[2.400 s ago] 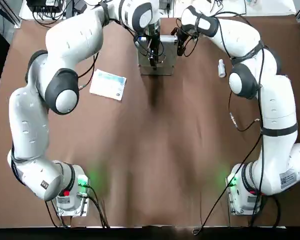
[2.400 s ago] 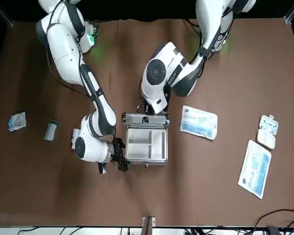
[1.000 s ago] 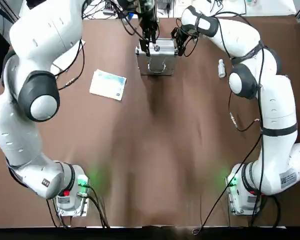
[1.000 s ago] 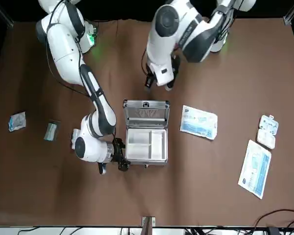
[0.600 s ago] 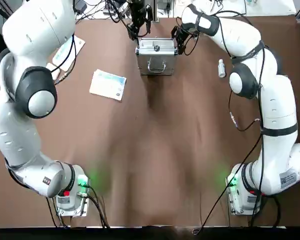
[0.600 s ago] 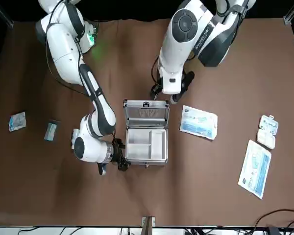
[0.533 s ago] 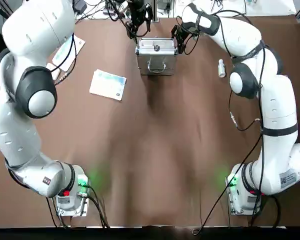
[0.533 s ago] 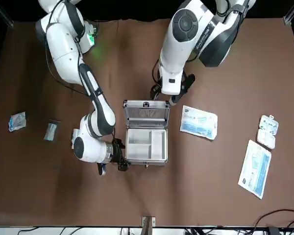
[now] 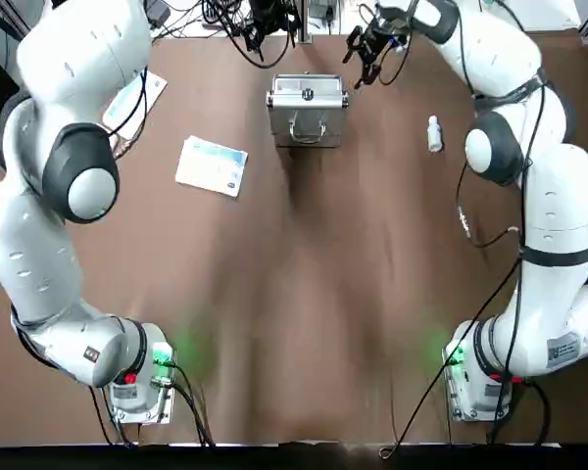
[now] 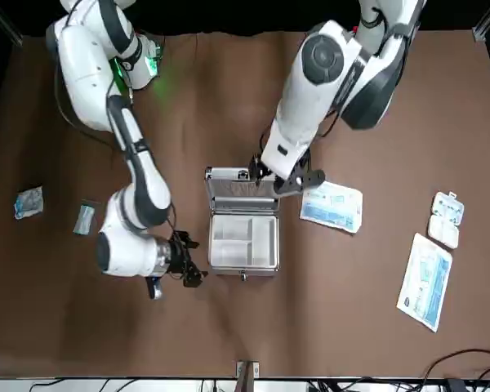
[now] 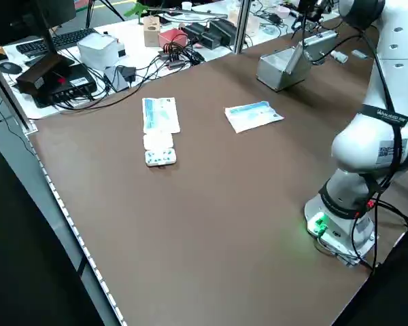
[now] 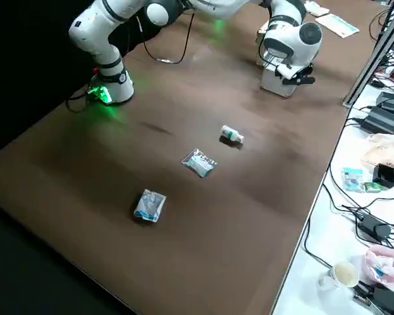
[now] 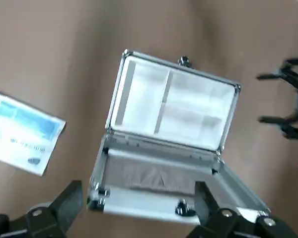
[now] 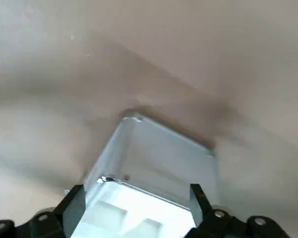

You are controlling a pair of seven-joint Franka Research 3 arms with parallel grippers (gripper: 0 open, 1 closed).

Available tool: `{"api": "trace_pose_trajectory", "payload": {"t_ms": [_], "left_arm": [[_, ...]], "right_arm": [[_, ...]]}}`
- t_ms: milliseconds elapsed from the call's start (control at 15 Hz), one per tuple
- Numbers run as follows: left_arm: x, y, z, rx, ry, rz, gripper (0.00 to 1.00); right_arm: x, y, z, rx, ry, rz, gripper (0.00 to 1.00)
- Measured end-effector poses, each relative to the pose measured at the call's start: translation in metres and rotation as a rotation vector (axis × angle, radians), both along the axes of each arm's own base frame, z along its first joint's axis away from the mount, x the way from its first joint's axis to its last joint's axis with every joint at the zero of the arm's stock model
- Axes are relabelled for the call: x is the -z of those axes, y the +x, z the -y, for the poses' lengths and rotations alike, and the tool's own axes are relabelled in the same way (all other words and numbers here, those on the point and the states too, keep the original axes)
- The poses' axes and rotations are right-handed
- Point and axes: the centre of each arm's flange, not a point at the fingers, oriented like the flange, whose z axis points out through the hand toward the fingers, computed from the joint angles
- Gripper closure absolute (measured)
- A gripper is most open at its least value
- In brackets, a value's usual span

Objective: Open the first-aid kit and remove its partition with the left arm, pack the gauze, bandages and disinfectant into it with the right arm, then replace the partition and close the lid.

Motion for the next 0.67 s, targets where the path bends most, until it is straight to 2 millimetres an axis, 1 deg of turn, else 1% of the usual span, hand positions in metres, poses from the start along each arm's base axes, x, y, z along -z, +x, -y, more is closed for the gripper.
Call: {"api": "trace_pose_trajectory", "payload": {"t_ms": [133, 267, 333, 533, 600, 667], "left_arm": [[0.017, 0.007, 0.005, 0.008, -0.003, 0.014, 0.00], [0.030, 0.014, 0.010, 0.010, -0.017, 0.036, 0.00], [0.037, 0.018, 0.012, 0.018, -0.028, 0.051, 0.00], [0.059, 0.026, 0.017, 0.109, -0.035, 0.077, 0.00], [0.067, 0.030, 0.019, 0.129, -0.043, 0.090, 0.00], [0.075, 0.033, 0.021, 0.142, -0.050, 0.099, 0.00]], "right_arm": [[-0.019, 0.001, 0.032, -0.081, 0.018, -0.014, 0.07], [-0.045, -0.001, 0.065, -0.168, 0.006, -0.015, 0.06], [-0.059, -0.003, 0.078, -0.224, -0.024, -0.006, 0.05], [-0.105, -0.012, 0.109, -0.405, -0.128, 0.063, 0.05], [-0.117, -0.016, 0.120, -0.461, -0.143, 0.075, 0.05], [-0.120, -0.019, 0.133, -0.514, -0.151, 0.072, 0.05]]}}
